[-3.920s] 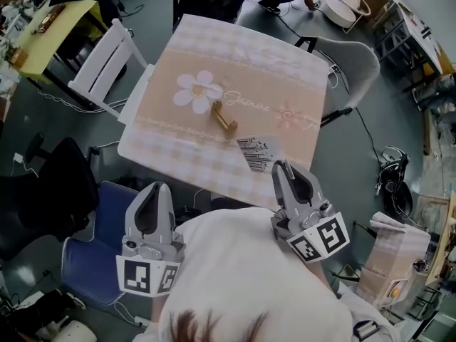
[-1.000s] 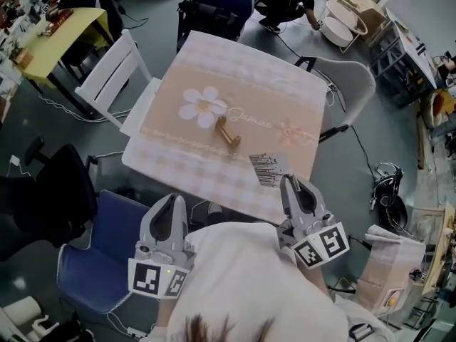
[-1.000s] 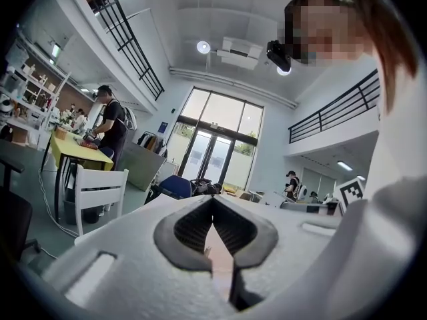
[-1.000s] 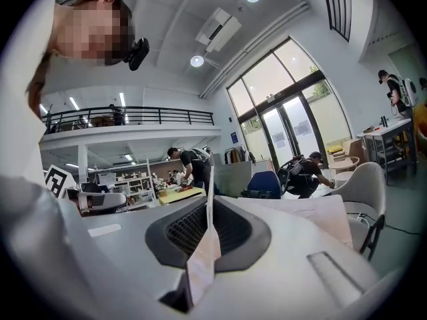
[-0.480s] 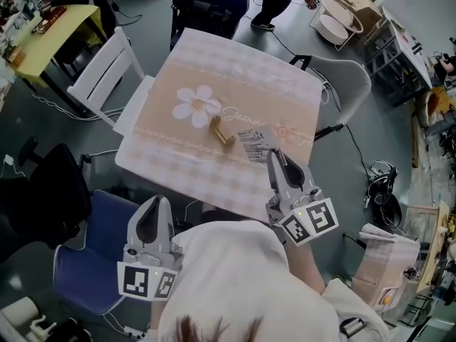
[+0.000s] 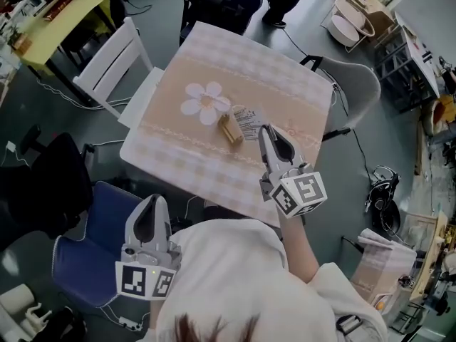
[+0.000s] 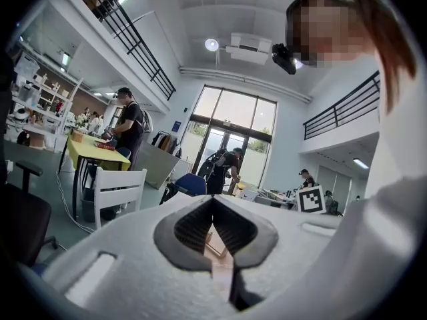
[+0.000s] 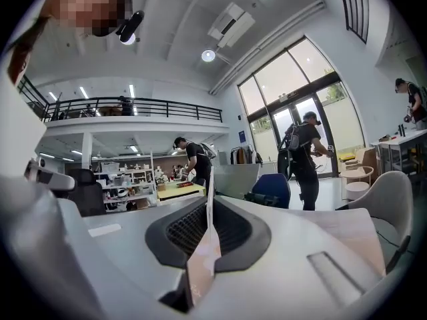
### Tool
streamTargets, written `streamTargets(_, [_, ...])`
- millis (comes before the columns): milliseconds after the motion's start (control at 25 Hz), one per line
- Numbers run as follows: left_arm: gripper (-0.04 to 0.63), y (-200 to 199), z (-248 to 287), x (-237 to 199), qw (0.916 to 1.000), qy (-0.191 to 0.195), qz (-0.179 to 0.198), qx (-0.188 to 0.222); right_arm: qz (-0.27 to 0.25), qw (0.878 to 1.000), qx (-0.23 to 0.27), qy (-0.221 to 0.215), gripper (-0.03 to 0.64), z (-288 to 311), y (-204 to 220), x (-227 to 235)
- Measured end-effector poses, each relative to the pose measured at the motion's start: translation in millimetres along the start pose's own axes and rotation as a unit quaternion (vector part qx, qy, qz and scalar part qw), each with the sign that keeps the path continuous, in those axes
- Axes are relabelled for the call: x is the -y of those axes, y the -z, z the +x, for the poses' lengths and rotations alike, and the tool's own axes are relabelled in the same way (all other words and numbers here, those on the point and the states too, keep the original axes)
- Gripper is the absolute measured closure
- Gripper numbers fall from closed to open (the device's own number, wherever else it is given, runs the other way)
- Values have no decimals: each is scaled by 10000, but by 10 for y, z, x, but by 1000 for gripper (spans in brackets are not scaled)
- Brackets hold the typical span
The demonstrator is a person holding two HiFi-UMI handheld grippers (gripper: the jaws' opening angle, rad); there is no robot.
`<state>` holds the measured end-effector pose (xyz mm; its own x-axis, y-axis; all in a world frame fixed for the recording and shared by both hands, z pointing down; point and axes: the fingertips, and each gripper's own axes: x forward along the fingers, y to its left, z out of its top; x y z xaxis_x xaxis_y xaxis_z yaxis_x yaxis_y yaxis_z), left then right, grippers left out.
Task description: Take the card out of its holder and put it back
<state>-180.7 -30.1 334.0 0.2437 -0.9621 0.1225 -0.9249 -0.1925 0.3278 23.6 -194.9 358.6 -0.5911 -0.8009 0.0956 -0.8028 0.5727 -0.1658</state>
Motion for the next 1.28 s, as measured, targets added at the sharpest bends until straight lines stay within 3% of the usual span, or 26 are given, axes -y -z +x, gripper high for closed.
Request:
streamTargets(760, [595,56,113,13,9998,-102,-17,-145,-89,9966,-808,-138,601,589,816,305])
streamTargets(1280, [595,40,175,-2,9998,-96,-35,-164,-160,9948,-1002,-121,601,606,911,359])
